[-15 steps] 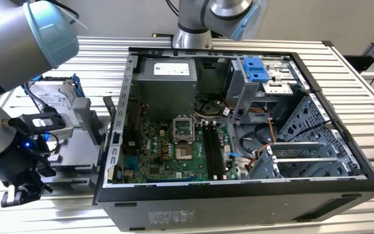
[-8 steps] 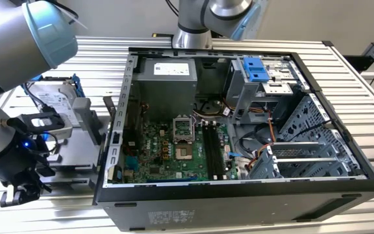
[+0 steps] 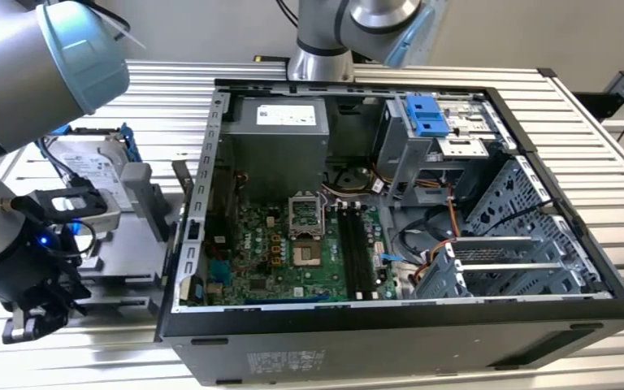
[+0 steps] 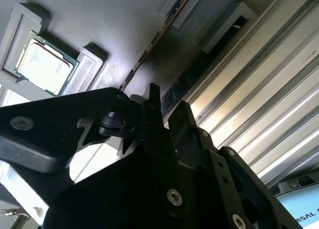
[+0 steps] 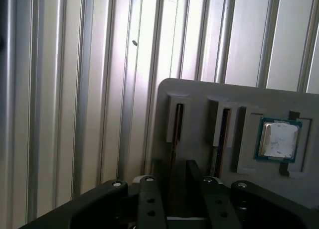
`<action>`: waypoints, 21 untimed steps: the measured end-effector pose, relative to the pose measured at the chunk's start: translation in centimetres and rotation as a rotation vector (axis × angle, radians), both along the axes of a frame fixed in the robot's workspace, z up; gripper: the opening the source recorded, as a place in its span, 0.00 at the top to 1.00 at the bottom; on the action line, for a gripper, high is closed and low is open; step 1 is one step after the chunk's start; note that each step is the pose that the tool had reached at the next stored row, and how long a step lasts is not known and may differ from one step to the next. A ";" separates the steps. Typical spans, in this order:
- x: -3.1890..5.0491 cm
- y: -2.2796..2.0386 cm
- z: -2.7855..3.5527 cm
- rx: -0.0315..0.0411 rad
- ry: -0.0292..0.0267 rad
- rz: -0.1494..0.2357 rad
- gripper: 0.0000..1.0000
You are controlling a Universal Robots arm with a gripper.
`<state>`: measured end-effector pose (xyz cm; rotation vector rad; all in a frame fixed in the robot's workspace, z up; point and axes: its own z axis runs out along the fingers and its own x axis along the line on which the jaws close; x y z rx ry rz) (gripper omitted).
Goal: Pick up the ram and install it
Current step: 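Pick up the ram and move it above insertion slot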
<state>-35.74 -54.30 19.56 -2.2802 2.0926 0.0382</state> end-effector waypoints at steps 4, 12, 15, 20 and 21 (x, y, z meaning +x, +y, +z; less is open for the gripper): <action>0.00 0.01 0.00 0.0000 0.0000 0.000 1.00; 0.00 0.02 0.00 0.0000 0.0000 0.000 1.00; 0.00 0.02 0.47 0.0001 0.0000 0.000 1.00; 0.00 0.02 2.74 0.0003 0.0000 0.000 1.00; 0.00 0.02 3.18 0.0002 0.0000 0.000 1.00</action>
